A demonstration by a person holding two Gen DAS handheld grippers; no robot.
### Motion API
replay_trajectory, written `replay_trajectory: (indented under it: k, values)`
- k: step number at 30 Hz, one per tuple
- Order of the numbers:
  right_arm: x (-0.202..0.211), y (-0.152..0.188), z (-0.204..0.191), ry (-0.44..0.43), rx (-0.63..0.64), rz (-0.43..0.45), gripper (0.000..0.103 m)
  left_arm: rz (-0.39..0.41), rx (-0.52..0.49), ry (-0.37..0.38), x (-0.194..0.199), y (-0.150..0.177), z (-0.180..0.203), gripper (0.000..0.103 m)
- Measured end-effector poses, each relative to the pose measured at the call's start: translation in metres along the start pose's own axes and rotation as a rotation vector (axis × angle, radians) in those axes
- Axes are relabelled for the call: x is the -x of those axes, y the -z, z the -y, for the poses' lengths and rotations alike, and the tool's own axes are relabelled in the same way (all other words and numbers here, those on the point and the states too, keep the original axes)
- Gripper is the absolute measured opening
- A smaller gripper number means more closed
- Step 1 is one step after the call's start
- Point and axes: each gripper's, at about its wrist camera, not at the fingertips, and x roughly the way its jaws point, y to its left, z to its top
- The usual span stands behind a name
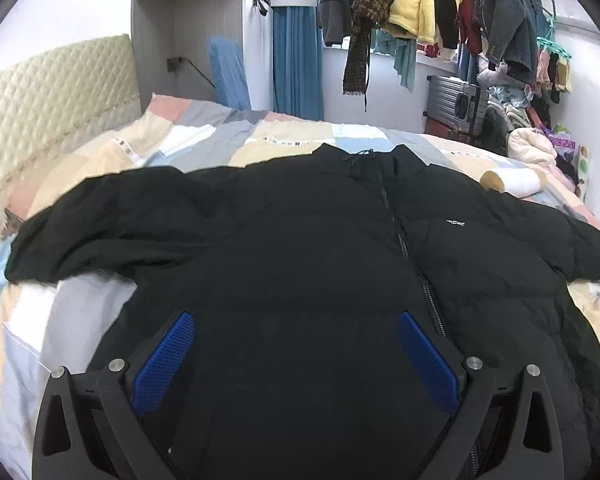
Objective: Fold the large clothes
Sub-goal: 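Reach the right tool to the jacket sleeve cuff and grasp it, then lift the sleeve with the right tool and fold it across the jacket body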
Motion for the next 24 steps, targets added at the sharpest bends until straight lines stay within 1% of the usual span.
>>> replay_trajectory:
  k: [3, 7, 8, 12, 14, 17, 21, 24]
  values:
    - [0.014, -0.009, -0.011, 0.005, 0.025, 0.02, 0.008, 0.023, 0.004, 0.006, 0.008, -0.002, -0.001, 0.103]
    - [0.049, -0.04, -0.032, 0.001, 0.051, 0.064, 0.005, 0.04, 0.033, 0.016, 0.027, -0.005, -0.01, 0.103]
    - [0.061, -0.049, -0.038, -0.005, 0.058, 0.077, 0.004, 0.048, 0.031, 0.007, 0.032, -0.005, -0.011, 0.103]
    - [0.102, -0.077, -0.068, -0.012, 0.116, 0.115, 0.004, 0.087, -0.011, -0.023, 0.053, -0.005, -0.011, 0.103]
    - [0.123, -0.087, -0.09, -0.014, 0.156, 0.132, 0.003, 0.1, -0.031, -0.046, 0.061, -0.002, -0.01, 0.103]
    - [0.15, -0.097, -0.124, -0.03, 0.196, 0.16, 0.003, 0.101, -0.044, -0.032, 0.071, 0.002, -0.015, 0.103]
    - [0.187, -0.103, -0.175, -0.057, 0.25, 0.196, 0.003, 0.098, -0.025, -0.014, 0.079, 0.005, -0.028, 0.103]
    - [0.216, -0.102, -0.221, -0.093, 0.305, 0.227, 0.003, 0.09, -0.005, -0.006, 0.086, 0.009, -0.042, 0.103]
